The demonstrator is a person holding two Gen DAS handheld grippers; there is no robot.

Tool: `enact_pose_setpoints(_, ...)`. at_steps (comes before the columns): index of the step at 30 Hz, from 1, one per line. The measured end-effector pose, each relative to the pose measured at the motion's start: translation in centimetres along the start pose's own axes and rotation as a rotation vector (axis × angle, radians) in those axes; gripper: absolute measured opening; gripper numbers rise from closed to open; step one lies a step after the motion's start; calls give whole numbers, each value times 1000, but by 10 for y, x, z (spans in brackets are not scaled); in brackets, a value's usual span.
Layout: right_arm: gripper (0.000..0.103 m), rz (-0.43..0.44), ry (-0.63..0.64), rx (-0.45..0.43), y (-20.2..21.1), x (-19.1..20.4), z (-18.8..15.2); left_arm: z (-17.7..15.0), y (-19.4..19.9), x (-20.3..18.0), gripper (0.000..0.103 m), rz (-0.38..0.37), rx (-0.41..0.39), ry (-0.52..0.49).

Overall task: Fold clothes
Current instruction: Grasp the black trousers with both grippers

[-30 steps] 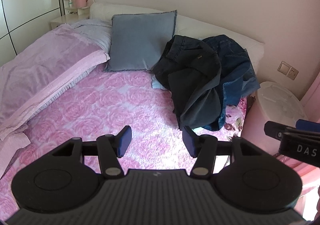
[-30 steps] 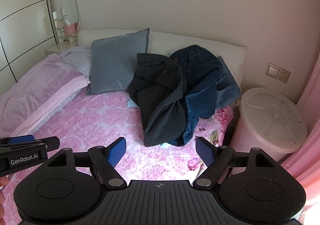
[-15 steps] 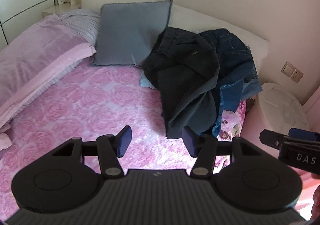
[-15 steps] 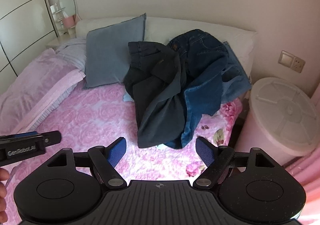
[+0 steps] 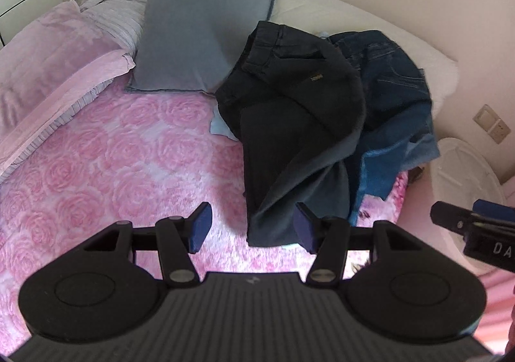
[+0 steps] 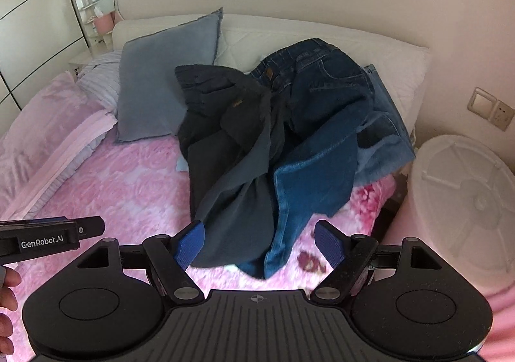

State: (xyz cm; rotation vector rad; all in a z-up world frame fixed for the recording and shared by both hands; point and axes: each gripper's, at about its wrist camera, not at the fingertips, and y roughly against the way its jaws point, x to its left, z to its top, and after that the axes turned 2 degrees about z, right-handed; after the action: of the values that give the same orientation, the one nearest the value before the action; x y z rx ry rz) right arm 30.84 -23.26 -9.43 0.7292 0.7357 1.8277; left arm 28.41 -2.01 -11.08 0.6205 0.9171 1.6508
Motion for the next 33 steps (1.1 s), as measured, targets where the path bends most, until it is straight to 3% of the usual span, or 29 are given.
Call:
enact_pose_setpoints(7,79,13,37,24,-48,-15,40,34,-42,-5,52,19,33,-15)
enact_pose_setpoints(17,79,13,49,68,-117,-33,79,65,-111,-3,52,-46,72,53)
enact_pose_setpoints(33,76,18,82,123,-215,-44,108,65,-243,13,46,-140,168,142)
